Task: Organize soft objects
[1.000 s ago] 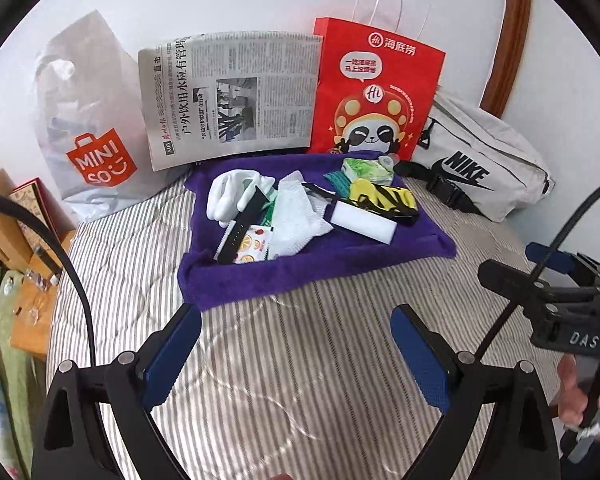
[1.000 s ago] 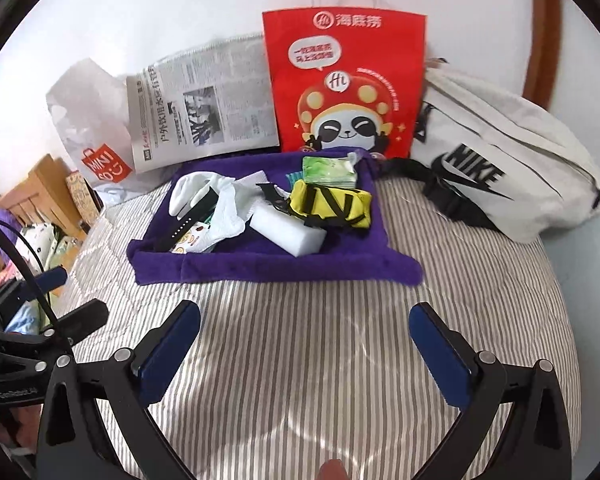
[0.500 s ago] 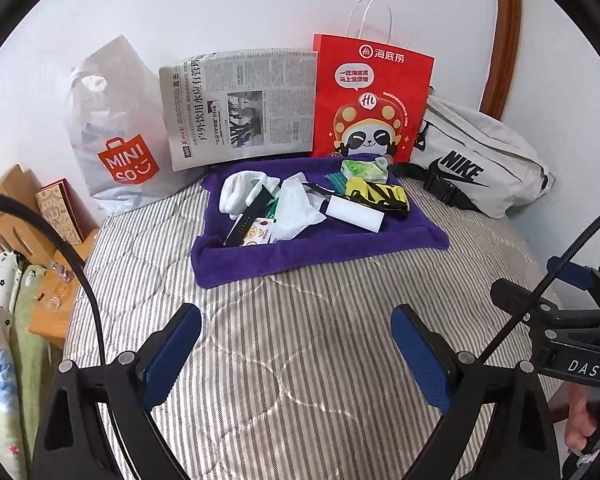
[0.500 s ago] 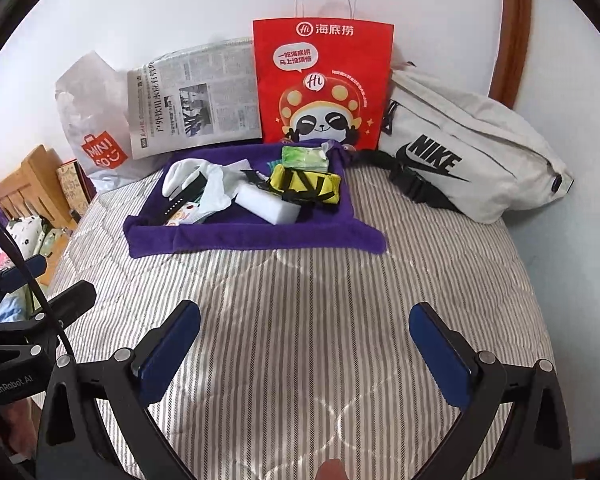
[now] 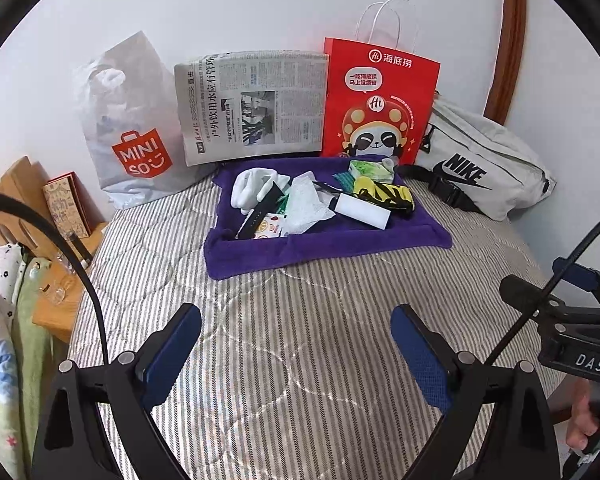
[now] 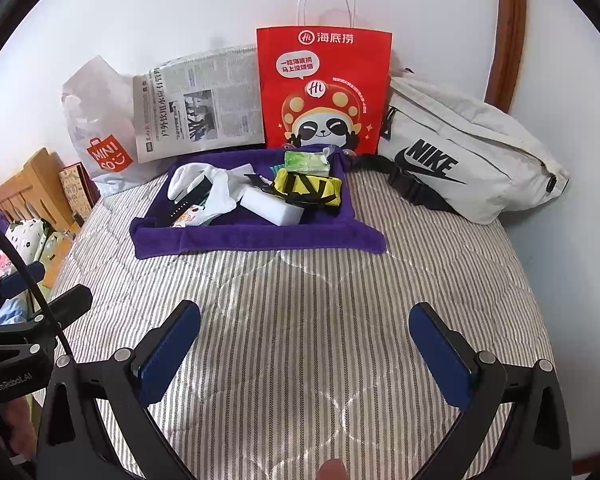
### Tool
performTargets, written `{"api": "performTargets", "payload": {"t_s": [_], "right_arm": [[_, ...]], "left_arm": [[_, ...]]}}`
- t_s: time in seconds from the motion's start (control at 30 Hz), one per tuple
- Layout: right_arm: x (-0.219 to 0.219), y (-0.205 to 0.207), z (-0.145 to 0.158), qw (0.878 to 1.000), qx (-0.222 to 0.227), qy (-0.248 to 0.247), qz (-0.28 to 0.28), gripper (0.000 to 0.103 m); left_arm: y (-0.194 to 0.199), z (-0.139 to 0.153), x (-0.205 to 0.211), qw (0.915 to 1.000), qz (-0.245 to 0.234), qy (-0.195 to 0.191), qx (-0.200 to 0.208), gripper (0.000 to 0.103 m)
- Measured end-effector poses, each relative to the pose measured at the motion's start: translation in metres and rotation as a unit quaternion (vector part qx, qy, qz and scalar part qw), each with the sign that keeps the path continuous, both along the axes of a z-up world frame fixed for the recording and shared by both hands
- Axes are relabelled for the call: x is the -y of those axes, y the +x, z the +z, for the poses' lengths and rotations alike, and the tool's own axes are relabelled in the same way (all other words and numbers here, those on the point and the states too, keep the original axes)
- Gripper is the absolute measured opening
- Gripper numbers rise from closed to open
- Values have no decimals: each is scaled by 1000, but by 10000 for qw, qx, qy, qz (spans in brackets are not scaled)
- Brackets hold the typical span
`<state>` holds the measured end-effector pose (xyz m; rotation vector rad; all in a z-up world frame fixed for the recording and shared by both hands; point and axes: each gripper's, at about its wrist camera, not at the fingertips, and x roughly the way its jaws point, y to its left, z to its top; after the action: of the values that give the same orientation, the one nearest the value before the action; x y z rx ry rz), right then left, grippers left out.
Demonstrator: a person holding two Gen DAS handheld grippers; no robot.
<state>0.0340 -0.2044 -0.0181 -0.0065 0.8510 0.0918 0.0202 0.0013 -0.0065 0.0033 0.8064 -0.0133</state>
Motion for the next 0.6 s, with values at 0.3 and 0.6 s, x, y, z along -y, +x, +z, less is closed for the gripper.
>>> {"api": "performTargets", "payload": {"t_s": [0.3,0.6], "right_arm": [[0,0,0,10000,-22,-44,-14,103],[2,-2,3,10000,14,-17,-30,103]], "left_arm": [[-1,0,0,10000,-40,4,-7,96],[-1,1,3,9999,-103,-20,-36,96]]}}
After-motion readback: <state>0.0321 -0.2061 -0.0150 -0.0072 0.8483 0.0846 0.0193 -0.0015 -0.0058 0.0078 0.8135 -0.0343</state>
